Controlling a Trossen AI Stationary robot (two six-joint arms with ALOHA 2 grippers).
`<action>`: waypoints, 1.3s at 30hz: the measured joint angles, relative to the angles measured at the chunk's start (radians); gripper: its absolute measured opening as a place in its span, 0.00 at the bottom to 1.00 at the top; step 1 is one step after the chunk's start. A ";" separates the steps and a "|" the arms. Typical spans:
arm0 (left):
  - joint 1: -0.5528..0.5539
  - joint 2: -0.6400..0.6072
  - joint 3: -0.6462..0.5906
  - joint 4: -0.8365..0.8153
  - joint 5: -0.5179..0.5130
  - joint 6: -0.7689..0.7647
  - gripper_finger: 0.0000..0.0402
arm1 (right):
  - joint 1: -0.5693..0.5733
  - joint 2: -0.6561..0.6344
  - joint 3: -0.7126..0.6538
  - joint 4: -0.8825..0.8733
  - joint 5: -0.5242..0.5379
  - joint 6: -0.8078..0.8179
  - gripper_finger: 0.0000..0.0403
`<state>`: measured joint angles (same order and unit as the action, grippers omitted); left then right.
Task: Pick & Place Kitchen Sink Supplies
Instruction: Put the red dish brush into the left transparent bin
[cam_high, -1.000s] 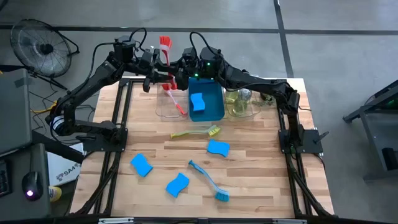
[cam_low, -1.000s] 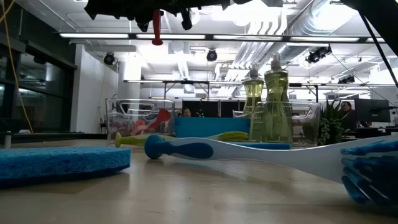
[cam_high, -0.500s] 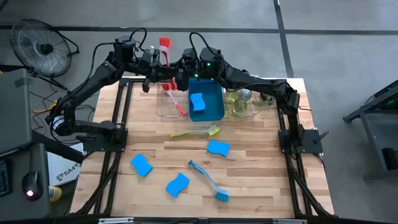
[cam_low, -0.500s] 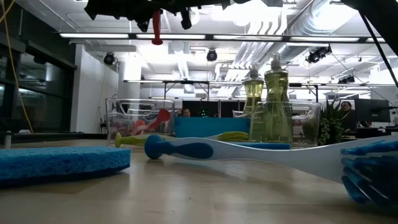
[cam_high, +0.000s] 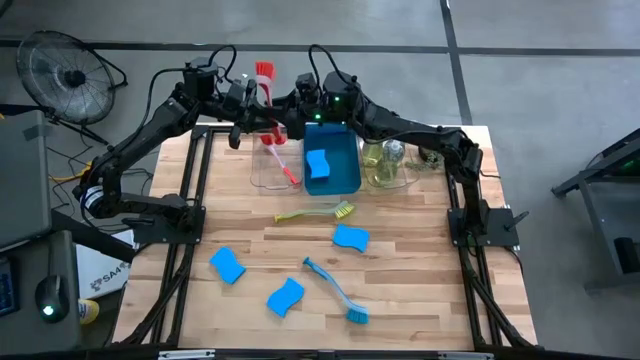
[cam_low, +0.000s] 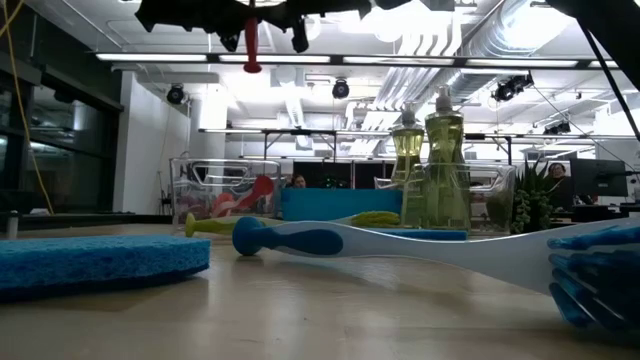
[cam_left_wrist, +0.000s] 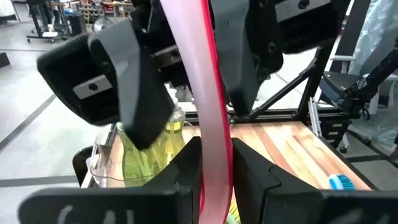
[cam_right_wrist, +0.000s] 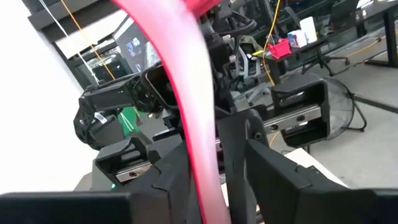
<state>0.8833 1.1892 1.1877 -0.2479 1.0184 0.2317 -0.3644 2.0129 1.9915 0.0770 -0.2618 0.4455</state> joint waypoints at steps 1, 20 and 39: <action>0.000 0.000 0.000 -0.005 -0.004 0.000 0.14 | -0.003 -0.001 0.000 -0.003 -0.003 0.002 0.38; 0.001 -0.032 -0.331 0.376 -0.062 -0.408 0.14 | 0.003 -0.232 0.000 -0.424 0.211 -0.135 0.49; 0.000 -0.077 -0.837 1.034 -0.466 -1.170 0.14 | 0.067 -0.287 0.000 -0.529 0.334 -0.132 0.48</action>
<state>0.8833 1.1119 0.3511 0.7862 0.5522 -0.9379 -0.2977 1.7256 1.9915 -0.4521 0.0719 0.3135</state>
